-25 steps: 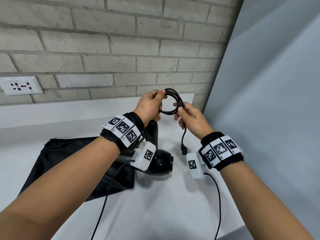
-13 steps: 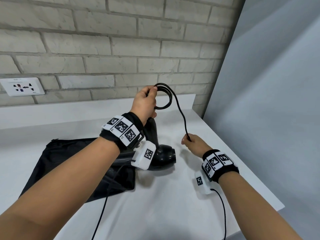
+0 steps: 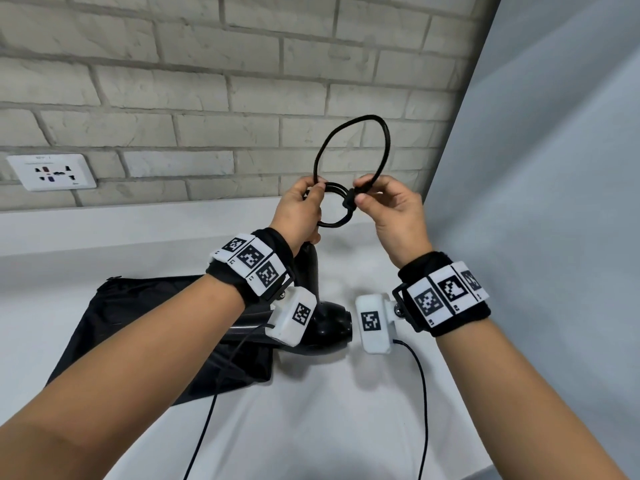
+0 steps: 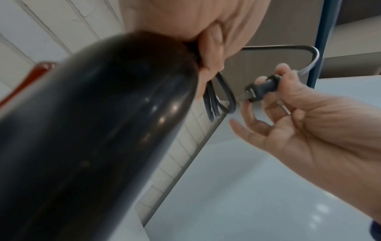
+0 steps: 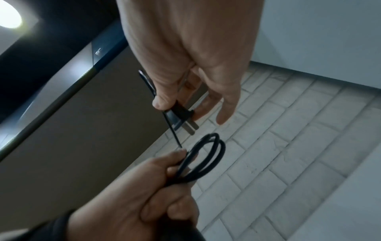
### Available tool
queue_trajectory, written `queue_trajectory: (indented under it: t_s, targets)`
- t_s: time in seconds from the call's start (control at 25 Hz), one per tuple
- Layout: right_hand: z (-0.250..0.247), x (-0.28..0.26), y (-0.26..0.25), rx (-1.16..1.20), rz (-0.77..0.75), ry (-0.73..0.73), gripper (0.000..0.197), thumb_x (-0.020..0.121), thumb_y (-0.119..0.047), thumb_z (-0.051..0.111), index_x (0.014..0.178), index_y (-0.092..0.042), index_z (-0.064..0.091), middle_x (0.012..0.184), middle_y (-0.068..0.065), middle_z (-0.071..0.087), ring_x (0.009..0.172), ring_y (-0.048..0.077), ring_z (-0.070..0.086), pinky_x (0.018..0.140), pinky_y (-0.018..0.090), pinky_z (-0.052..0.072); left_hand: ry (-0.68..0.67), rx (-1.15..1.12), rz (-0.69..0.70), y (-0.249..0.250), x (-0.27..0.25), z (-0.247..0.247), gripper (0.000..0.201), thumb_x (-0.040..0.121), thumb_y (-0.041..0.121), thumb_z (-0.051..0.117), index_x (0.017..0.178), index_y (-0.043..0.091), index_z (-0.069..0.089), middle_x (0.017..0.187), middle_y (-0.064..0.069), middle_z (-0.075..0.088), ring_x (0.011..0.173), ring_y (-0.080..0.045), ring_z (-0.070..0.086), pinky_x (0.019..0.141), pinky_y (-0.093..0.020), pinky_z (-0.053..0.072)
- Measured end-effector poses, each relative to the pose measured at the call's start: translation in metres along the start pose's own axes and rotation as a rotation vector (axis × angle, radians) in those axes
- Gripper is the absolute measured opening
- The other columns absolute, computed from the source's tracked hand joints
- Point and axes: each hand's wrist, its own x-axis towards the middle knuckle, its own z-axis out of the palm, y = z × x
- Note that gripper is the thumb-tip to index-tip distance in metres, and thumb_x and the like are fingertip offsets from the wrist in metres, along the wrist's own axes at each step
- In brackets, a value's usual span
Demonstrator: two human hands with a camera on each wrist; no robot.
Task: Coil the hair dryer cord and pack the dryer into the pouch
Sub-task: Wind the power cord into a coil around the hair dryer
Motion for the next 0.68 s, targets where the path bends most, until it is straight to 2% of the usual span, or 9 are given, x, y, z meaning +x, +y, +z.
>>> queue_trajectory:
  t_s: [0.08,0.2,0.28,0.36,0.4,0.48,0.56,0.6,0.68]
  targets:
    - [0.006,0.0,0.002,-0.025,0.025,0.002,0.03,0.074,0.013,0.059,0.075,-0.017,0.059,0.064,-0.015,0.069,0.067,-0.003,0.064,0.069,0.01,0.048,-0.025,0.009,-0.001,0.0,-0.004,0.002,0.013,0.099,0.026,0.037,0.096,0.021,0.05,0.055,-0.004,0.027,0.025,-0.006,0.021,0.041,-0.015,0.023]
    - [0.007,-0.002,0.008,-0.308,0.018,0.049,0.022,0.071,-0.005,0.071,0.07,-0.023,0.06,0.071,-0.012,0.065,0.072,-0.001,0.061,0.069,0.002,0.04,-0.057,-0.004,-0.002,0.002,-0.009,0.003,0.015,0.099,0.026,0.037,0.094,0.023,0.051,0.056,-0.004,0.028,0.026,-0.005,0.022,0.04,-0.014,0.023]
    - [0.004,-0.003,0.013,-0.507,-0.028,0.074,0.015,0.068,-0.009,0.076,0.07,-0.018,0.063,0.072,-0.012,0.057,0.076,0.005,0.056,0.069,0.003,0.037,-0.083,0.008,-0.002,0.002,-0.012,0.004,0.015,0.099,0.026,0.037,0.095,0.024,0.052,0.057,-0.003,0.029,0.026,-0.004,0.023,0.04,-0.014,0.025]
    - [0.002,-0.005,0.018,-0.519,-0.08,0.101,0.017,0.064,-0.004,0.077,0.072,-0.008,0.063,0.073,-0.013,0.047,0.072,0.002,0.051,0.067,0.006,0.038,-0.108,0.017,0.002,0.003,-0.015,0.007,0.015,0.099,0.026,0.038,0.097,0.023,0.052,0.057,-0.003,0.03,0.027,-0.004,0.022,0.04,-0.014,0.024]
    - [0.002,-0.005,0.02,-0.5,-0.084,0.135,0.022,0.063,-0.002,0.076,0.075,-0.01,0.061,0.075,-0.013,0.043,0.07,0.0,0.048,0.066,0.006,0.039,-0.116,0.019,0.005,0.003,-0.016,0.008,0.015,0.099,0.026,0.038,0.098,0.023,0.053,0.057,-0.003,0.029,0.027,-0.004,0.021,0.04,-0.014,0.023]
    - [0.0,-0.005,0.024,-0.462,-0.048,0.185,0.037,0.065,0.002,0.071,0.09,-0.018,0.051,0.086,-0.008,0.044,0.077,0.006,0.049,0.068,0.007,0.04,-0.135,0.025,0.011,0.003,-0.018,0.01,0.016,0.099,0.025,0.039,0.101,0.022,0.054,0.056,-0.003,0.029,0.028,-0.004,0.021,0.039,-0.013,0.023]
    - [-0.003,-0.003,0.026,-0.386,0.032,0.065,0.048,0.071,0.008,0.058,0.11,-0.018,0.045,0.106,0.001,0.051,0.097,0.01,0.053,0.08,0.012,0.042,-0.165,0.023,0.019,0.004,-0.02,0.011,0.017,0.099,0.024,0.038,0.103,0.023,0.055,0.056,-0.003,0.03,0.028,-0.004,0.021,0.038,-0.013,0.023]
    - [-0.004,-0.002,0.027,-0.312,0.084,-0.032,0.051,0.074,0.012,0.05,0.116,-0.015,0.044,0.109,0.004,0.055,0.1,0.009,0.055,0.083,0.013,0.043,-0.178,0.016,0.028,0.005,-0.022,0.012,0.018,0.099,0.024,0.038,0.104,0.025,0.055,0.054,-0.002,0.032,0.028,-0.004,0.021,0.038,-0.013,0.022]
    - [-0.005,-0.004,0.026,-0.215,0.174,-0.139,0.042,0.079,0.01,0.046,0.112,-0.014,0.046,0.086,0.003,0.058,0.082,0.005,0.056,0.076,0.014,0.043,-0.189,-0.005,0.039,0.008,-0.023,0.012,0.02,0.099,0.024,0.038,0.107,0.029,0.055,0.05,0.0,0.034,0.029,-0.004,0.02,0.037,-0.012,0.021]
